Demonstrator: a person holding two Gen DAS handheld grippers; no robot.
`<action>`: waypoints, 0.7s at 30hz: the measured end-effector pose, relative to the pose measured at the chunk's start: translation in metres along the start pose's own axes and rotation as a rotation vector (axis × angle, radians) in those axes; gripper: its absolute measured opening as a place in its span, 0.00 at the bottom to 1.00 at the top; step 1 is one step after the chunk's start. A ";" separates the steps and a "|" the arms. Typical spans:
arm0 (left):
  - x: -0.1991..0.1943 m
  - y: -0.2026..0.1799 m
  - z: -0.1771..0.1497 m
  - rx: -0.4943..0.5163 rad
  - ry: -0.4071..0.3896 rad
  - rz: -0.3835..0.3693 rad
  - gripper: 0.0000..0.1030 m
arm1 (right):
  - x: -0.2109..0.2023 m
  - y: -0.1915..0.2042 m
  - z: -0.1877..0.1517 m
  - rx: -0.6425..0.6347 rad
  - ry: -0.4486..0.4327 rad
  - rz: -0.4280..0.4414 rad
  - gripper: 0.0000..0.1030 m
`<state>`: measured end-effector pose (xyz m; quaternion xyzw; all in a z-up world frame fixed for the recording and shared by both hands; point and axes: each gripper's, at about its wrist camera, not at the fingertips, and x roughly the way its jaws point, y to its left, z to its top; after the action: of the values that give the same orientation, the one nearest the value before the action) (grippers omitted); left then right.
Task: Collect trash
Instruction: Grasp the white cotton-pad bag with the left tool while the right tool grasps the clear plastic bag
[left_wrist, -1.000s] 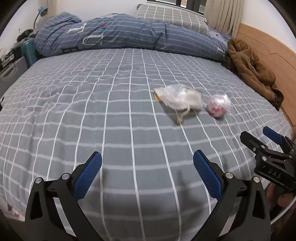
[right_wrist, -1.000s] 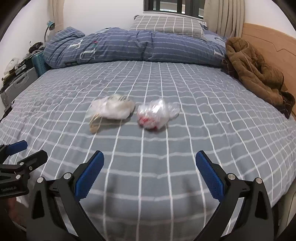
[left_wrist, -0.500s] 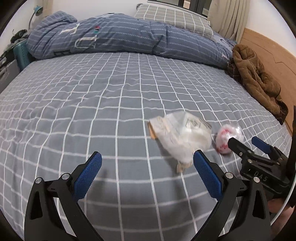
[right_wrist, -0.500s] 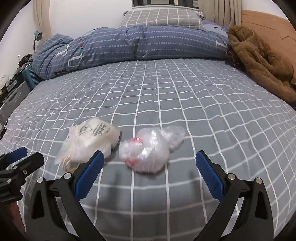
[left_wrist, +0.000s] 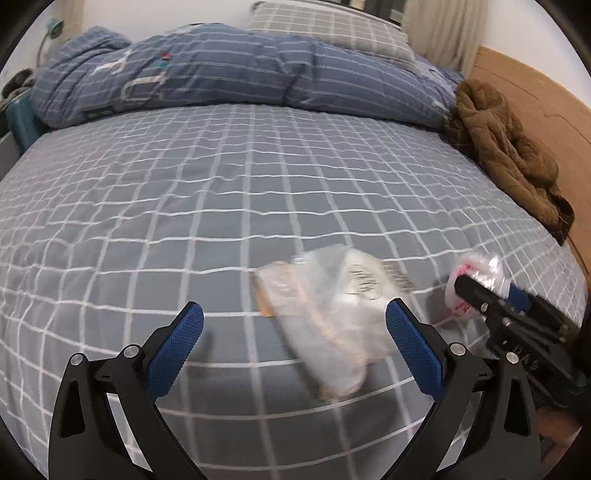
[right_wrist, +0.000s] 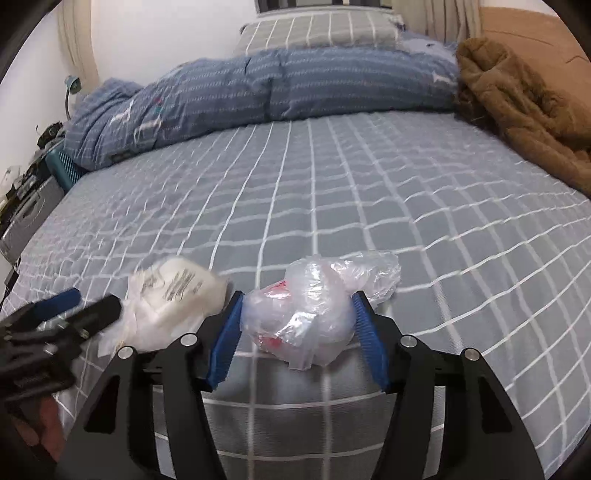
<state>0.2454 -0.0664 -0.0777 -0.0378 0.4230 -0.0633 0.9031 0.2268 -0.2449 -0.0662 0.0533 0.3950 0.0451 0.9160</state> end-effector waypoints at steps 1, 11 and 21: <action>0.003 -0.007 0.001 0.012 -0.002 -0.003 0.94 | -0.003 -0.004 0.001 0.000 -0.007 -0.007 0.55; 0.034 -0.044 0.006 0.069 0.009 0.015 0.94 | -0.007 -0.035 0.006 0.021 -0.001 -0.018 0.55; 0.060 -0.048 0.004 0.084 0.054 0.031 0.73 | 0.001 -0.035 0.003 0.023 0.019 0.012 0.55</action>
<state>0.2824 -0.1229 -0.1152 0.0085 0.4447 -0.0681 0.8930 0.2311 -0.2794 -0.0689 0.0659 0.4039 0.0466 0.9112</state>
